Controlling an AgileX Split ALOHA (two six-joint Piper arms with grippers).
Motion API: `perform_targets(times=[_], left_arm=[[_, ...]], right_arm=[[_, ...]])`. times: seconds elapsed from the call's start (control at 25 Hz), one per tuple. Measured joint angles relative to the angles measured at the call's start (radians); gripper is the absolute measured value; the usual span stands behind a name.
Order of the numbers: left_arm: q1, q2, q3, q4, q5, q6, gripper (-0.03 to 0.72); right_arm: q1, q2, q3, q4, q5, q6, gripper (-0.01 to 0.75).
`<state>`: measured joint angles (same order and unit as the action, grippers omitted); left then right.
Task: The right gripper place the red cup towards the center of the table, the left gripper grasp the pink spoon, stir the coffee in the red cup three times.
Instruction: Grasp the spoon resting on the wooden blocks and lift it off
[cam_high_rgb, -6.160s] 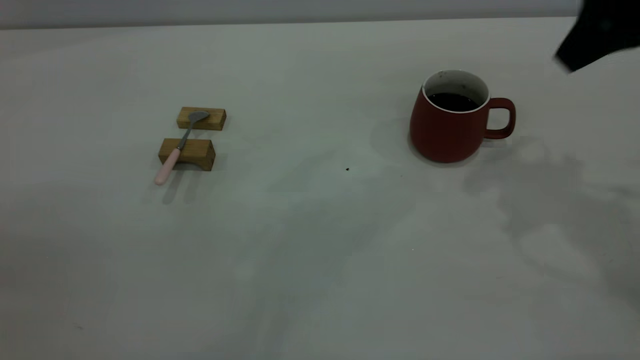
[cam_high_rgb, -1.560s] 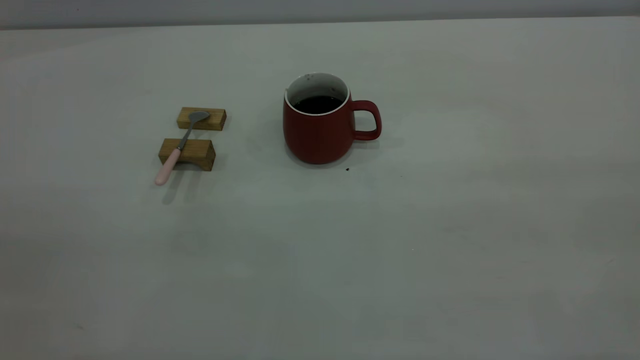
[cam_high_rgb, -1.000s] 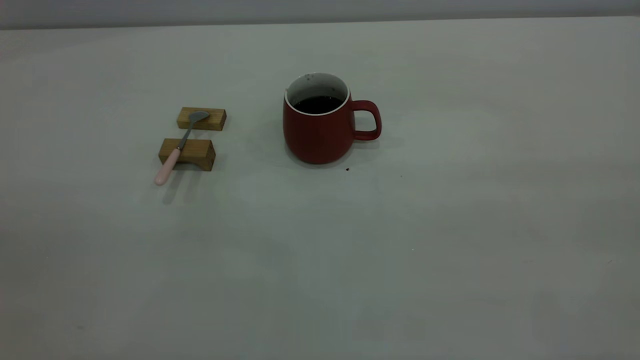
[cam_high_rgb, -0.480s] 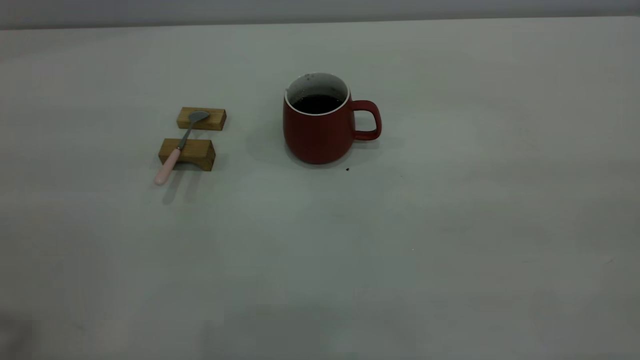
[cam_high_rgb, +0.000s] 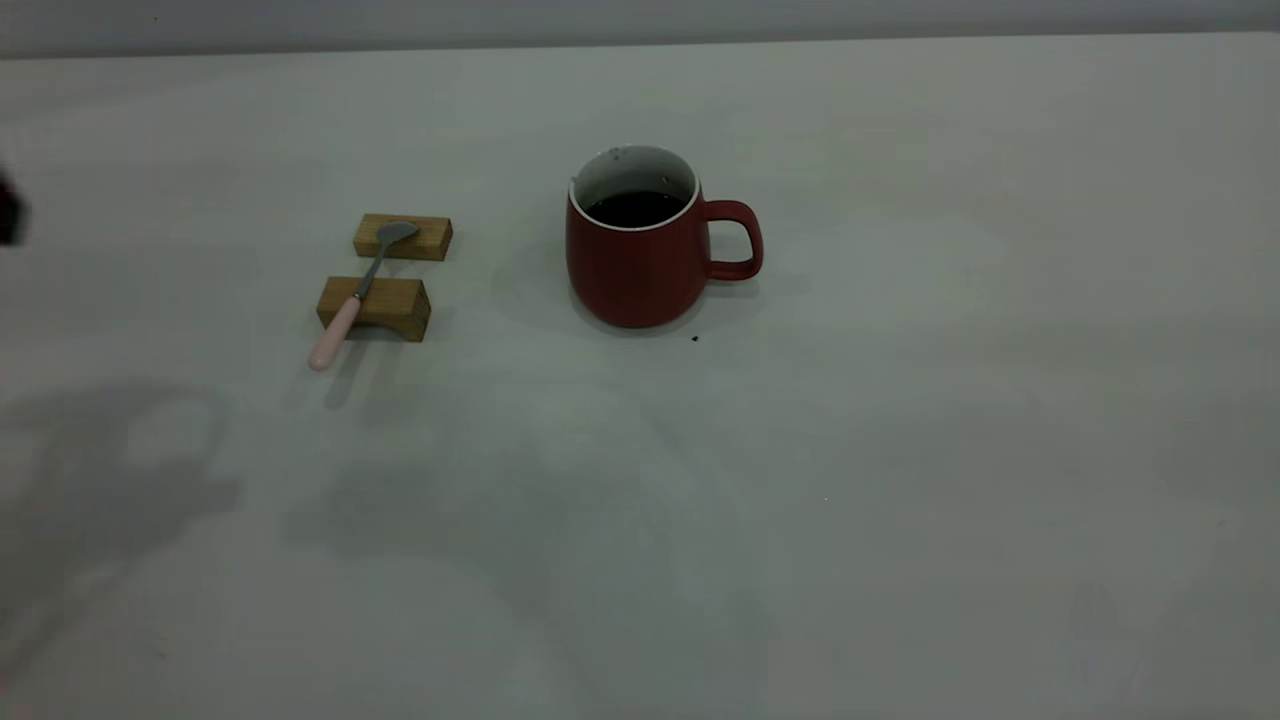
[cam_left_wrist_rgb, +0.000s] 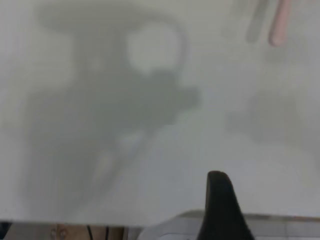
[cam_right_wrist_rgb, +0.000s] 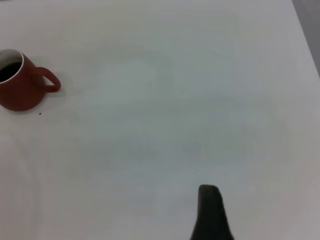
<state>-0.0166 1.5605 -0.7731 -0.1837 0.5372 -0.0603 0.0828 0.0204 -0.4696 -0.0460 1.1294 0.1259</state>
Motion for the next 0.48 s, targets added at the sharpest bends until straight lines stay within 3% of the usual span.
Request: perform_targets(times=[0.24, 0.48], left_arm=[[-0.108, 0.276, -0.178, 0.000, -0.046, 0.000, 0.541], [-0.144, 0.437, -0.291, -0.001, -0.072, 0.011, 0.541]], right_arm=[[0.000, 0.000, 0.000, 0.000, 0.000, 0.000, 0.592], [0.000, 0.000, 0.000, 0.000, 0.000, 0.000, 0.592]])
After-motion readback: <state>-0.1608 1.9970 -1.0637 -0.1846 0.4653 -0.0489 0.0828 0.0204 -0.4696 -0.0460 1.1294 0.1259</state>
